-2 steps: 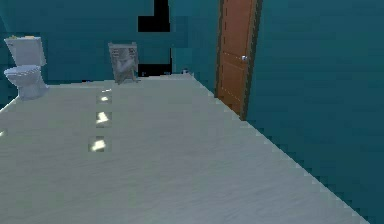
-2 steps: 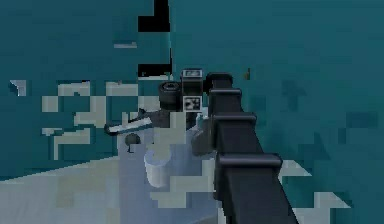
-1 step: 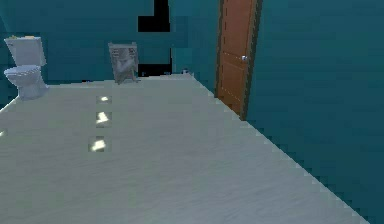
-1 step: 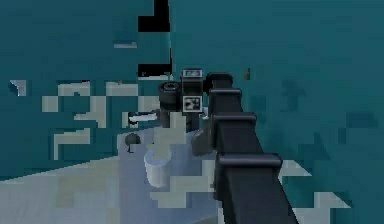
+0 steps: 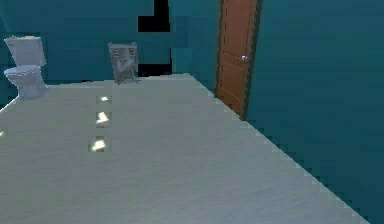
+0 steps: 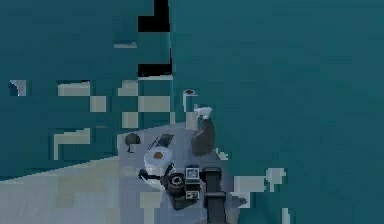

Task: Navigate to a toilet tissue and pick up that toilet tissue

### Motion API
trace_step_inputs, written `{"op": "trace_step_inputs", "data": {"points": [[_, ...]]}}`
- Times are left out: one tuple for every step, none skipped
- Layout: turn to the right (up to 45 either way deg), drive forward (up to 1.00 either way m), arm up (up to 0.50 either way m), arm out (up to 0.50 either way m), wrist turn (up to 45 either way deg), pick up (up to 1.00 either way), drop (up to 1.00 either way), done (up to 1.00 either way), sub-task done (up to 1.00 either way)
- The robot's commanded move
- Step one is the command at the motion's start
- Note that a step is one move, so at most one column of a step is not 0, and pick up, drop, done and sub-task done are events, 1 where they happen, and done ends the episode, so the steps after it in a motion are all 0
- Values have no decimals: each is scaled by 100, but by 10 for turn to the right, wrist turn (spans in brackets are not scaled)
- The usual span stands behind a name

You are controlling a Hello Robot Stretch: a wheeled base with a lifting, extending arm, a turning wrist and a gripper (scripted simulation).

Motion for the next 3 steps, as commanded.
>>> {"op": "trace_step_inputs", "data": {"points": [[0, 0, 0, 0, 0, 100, 0, 0, 0], [0, 0, 10, 0, 0, 0, 0, 0, 0], [0, 0, 0, 0, 0, 0, 0, 100, 0]]}}
